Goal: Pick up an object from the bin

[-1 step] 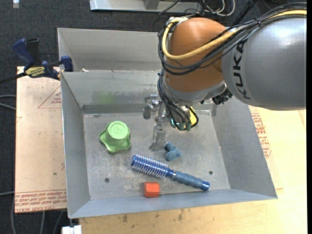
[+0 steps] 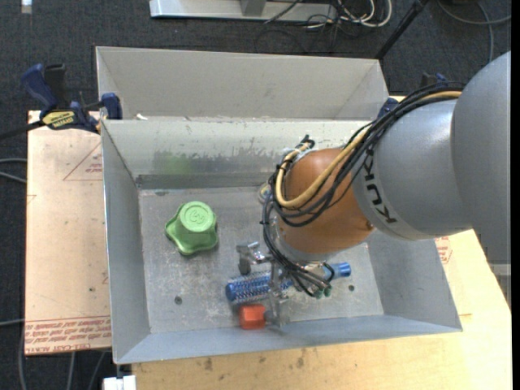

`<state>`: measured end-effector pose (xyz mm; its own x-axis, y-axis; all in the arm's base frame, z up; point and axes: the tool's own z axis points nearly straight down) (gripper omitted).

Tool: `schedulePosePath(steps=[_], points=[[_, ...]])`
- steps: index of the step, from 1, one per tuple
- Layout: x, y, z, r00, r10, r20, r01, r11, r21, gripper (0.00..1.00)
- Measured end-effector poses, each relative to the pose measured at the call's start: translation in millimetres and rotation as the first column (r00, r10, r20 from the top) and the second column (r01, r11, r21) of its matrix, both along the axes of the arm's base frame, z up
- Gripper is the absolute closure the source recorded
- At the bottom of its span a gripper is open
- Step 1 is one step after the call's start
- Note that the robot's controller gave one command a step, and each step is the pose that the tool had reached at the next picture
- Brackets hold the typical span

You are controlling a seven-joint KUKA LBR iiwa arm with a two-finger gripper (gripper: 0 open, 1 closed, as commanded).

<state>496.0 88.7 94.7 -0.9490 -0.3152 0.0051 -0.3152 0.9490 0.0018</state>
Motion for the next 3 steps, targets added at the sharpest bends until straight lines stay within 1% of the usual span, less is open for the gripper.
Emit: schedulePosePath(steps=[1, 2, 3], points=[[-5.9, 7.6, -21.7, 0.995, 0.098, 0.016, -0.098, 0.995, 0.001, 0.00], [-8.2, 7.0, -21.9, 0.995, 0.097, 0.006, -0.097, 0.995, 0.000, 1.00], [-3.8, 7.8, 106.5, 0.994, 0.112, 0.014, -0.112, 0.994, 0.001, 1.00]])
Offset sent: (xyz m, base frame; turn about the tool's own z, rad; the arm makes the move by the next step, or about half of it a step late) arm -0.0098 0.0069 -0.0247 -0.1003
